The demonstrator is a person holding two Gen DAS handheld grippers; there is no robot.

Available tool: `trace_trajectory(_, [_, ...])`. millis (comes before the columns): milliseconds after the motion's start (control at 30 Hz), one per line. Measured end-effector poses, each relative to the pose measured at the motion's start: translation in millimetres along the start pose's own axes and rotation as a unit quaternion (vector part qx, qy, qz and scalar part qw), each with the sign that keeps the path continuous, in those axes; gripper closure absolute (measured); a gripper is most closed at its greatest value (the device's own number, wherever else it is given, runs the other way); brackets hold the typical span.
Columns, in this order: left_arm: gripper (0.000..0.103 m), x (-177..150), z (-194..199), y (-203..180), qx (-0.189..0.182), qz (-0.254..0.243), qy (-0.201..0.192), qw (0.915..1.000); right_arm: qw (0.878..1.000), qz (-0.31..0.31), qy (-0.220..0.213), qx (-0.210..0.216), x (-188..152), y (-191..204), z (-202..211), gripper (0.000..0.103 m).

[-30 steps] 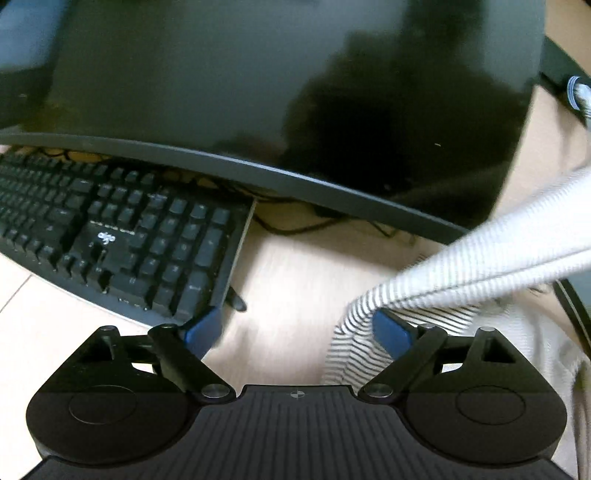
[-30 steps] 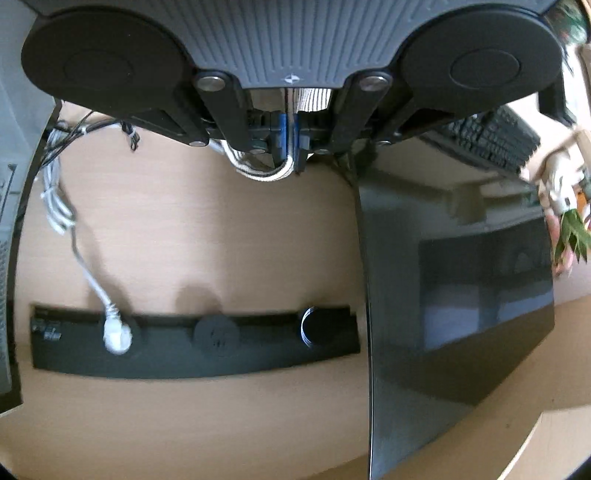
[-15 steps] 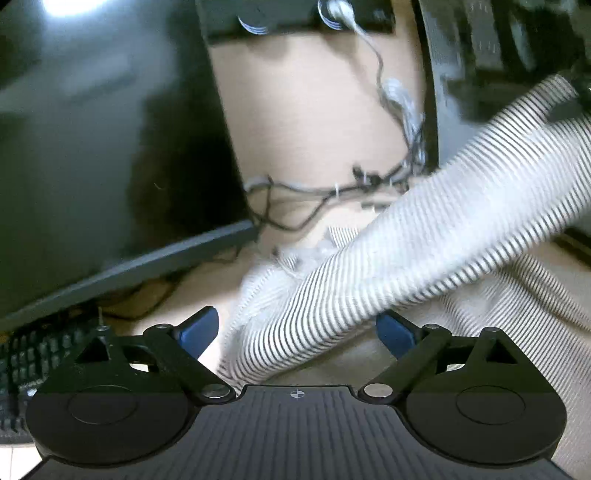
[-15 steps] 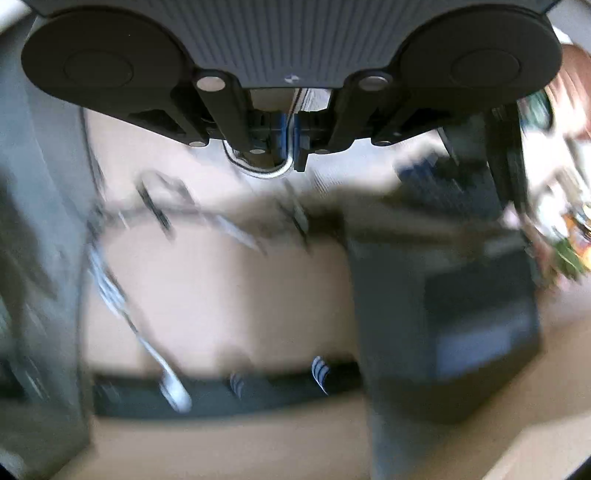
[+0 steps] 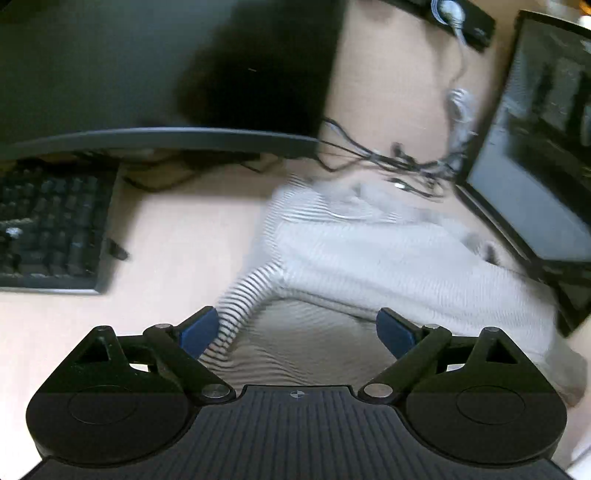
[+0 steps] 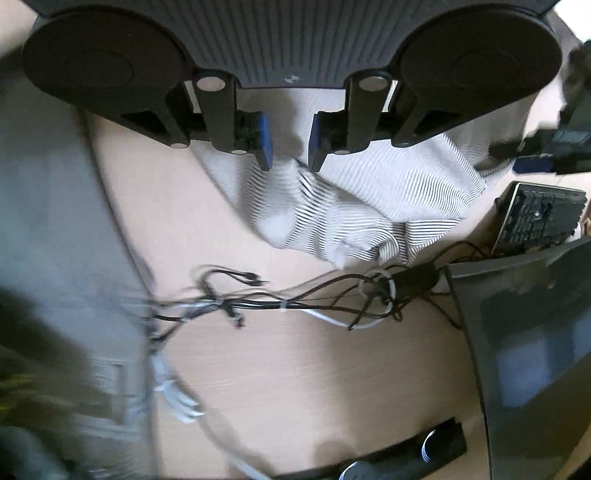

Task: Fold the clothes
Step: 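Lower the shirt onto the desk and open the right gripper, then grasp a sleeve of the striped shirt with the right gripper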

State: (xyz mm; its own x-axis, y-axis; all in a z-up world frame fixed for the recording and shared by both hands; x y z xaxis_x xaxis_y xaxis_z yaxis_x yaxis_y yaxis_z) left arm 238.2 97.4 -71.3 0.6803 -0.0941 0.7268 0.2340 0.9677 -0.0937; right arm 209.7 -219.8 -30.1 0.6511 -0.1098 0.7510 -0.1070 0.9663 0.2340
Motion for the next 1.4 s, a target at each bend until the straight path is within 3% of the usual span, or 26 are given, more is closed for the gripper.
trace_trajectory(100, [0.007, -4, -5, -12, 0.001, -0.03, 0.001, 0.9995, 0.999, 0.022, 0.016, 0.017, 1, 11, -42, 0.081])
trace_trajectory(200, [0.007, -10, -12, -16, -0.019, -0.018, 0.03, 0.9992, 0.998, 0.019, 0.053, 0.019, -5, 11, -70, 0.081])
trace_trajectory(400, [0.006, -34, -3, -38, -0.026, -0.046, 0.049, 0.9974, 0.998, 0.033, 0.061, 0.005, -15, -9, -51, 0.083])
trace_trajectory(533, [0.003, -41, 5, -53, -0.066, -0.032, 0.068, 0.995, 0.997, 0.047, 0.057, -0.024, -25, -18, -35, 0.083])
trace_trajectory(633, [0.002, -46, 5, -67, -0.064, -0.059, 0.069, 0.9938, 0.996, 0.052, 0.052, -0.04, -29, -21, -30, 0.083])
trace_trajectory(833, [0.002, -44, 11, -62, -0.053, -0.048, 0.063, 0.9954, 0.999, 0.032, 0.011, -0.032, -22, -23, 9, 0.08])
trace_trajectory(933, [0.002, -39, 23, -57, -0.039, -0.052, 0.04, 0.9971, 1.0, 0.011, -0.019, -0.021, -17, -26, 49, 0.078])
trace_trajectory(1000, [0.002, -34, 29, -56, -0.018, -0.059, 0.017, 0.9979, 0.999, -0.007, -0.023, -0.025, -21, -31, 68, 0.071])
trace_trajectory(1133, [0.002, -25, 35, -57, -0.002, -0.068, -0.006, 0.9977, 0.998, -0.056, 0.006, -0.032, -39, -44, 83, 0.061])
trace_trajectory(1267, [0.002, -22, 36, -66, 0.003, -0.101, -0.025, 0.9945, 0.994, -0.102, 0.035, -0.036, -57, -48, 65, 0.058])
trace_trajectory(1333, [0.002, -23, 36, -69, 0.0, -0.112, -0.03, 0.9933, 0.992, -0.115, 0.046, -0.036, -61, -44, 48, 0.063])
trace_trajectory(1367, [0.002, -23, 36, -70, 0.001, -0.116, -0.031, 0.9928, 0.993, -0.106, 0.038, -0.028, -55, -37, 47, 0.087])
trace_trajectory(1400, [0.002, -23, 36, -71, 0.002, -0.12, -0.034, 0.9922, 0.995, -0.098, 0.03, -0.021, -49, -30, 46, 0.092])
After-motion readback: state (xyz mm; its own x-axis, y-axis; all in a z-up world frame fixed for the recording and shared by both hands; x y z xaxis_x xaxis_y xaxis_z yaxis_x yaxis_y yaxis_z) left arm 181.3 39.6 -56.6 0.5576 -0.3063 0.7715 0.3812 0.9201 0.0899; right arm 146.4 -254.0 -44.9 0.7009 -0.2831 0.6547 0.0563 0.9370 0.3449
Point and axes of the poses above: each gripper's, at about its wrist camera, not at the fingertips, and z roughly against the way its jaws point, y to its left, x to its top, the point moved 2 cm from there along -z, roughly the way its jaws point, and after that the axes turned 6 degrees about x, right-handed, at the moved point
